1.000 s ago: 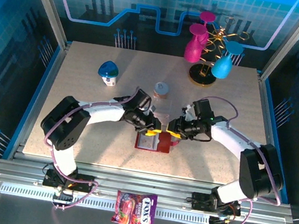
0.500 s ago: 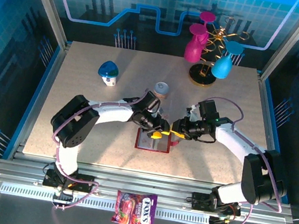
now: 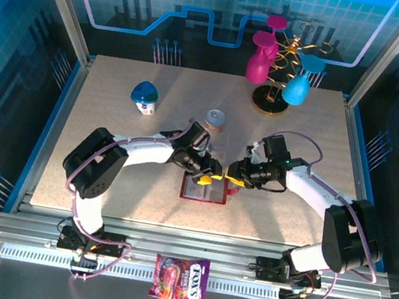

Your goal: Take the credit cards out of the card holder

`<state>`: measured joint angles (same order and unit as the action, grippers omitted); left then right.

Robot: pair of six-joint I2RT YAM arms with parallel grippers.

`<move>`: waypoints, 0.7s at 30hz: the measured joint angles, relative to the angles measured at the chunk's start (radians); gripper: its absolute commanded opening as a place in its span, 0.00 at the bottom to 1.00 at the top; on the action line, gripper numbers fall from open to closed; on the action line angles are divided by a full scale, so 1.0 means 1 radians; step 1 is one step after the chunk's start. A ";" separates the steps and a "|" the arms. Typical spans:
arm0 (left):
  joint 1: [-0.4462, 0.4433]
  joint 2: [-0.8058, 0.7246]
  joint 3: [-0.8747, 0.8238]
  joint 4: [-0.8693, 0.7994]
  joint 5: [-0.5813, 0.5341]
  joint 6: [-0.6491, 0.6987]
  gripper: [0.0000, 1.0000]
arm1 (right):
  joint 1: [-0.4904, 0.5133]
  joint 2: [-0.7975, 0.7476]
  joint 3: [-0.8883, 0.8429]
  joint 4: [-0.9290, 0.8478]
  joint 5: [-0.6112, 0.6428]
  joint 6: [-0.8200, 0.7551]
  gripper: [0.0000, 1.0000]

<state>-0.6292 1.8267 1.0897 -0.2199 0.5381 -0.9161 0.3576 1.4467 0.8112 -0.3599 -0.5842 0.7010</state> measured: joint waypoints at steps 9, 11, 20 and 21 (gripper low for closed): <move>0.063 -0.113 -0.157 0.038 -0.019 -0.006 0.41 | 0.100 0.071 -0.014 0.095 0.000 0.079 0.35; 0.077 -0.130 -0.190 0.051 -0.019 -0.019 0.40 | 0.124 0.096 -0.018 0.125 0.000 0.100 0.34; 0.113 -0.141 -0.262 0.098 -0.021 -0.047 0.22 | 0.189 0.199 -0.035 0.251 -0.001 0.191 0.29; 0.115 -0.141 -0.264 0.100 -0.021 -0.051 0.20 | 0.192 0.206 -0.035 0.263 0.000 0.197 0.29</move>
<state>-0.5144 1.6855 0.8257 -0.1196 0.5171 -0.9668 0.5495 1.6527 0.7757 -0.0971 -0.5846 0.8978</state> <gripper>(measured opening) 0.239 0.296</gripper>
